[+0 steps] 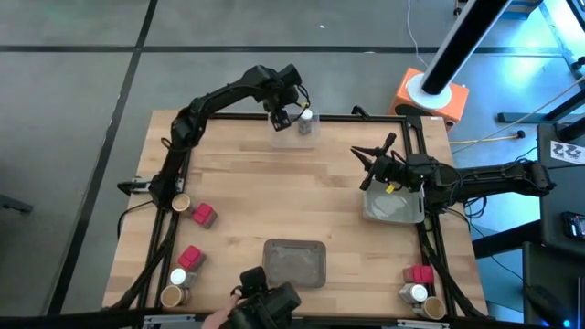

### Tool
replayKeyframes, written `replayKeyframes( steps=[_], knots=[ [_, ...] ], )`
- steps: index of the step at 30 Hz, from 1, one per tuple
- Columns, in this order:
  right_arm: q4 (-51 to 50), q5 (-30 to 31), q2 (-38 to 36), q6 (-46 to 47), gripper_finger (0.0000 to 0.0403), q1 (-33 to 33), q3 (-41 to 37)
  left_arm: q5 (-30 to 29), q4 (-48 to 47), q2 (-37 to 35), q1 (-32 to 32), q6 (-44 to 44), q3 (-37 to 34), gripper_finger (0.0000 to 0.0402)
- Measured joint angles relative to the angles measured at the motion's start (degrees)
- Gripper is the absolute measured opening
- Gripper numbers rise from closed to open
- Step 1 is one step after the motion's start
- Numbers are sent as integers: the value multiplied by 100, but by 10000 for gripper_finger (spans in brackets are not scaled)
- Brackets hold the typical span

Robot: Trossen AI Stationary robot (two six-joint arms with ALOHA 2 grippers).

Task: Sort spices by type
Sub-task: Put the white seasoning bottle into the transparent bin

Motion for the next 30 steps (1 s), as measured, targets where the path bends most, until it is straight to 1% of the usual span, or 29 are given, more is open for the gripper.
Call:
replayKeyframes(
  steps=[8,16,21,27,30],
  knots=[
    [-14,0,0,-2,33,0,0,254,123,90,135,-46,-150,194],
    [-46,0,1,-2,33,1,0,273,608,97,209,3,-611,194],
    [-49,0,1,-2,33,0,0,273,669,97,236,80,-870,194],
    [-50,0,0,-2,33,2,0,276,771,86,268,175,-973,194],
    [-50,0,0,-2,33,1,0,273,816,86,268,236,-973,202]
  ],
)
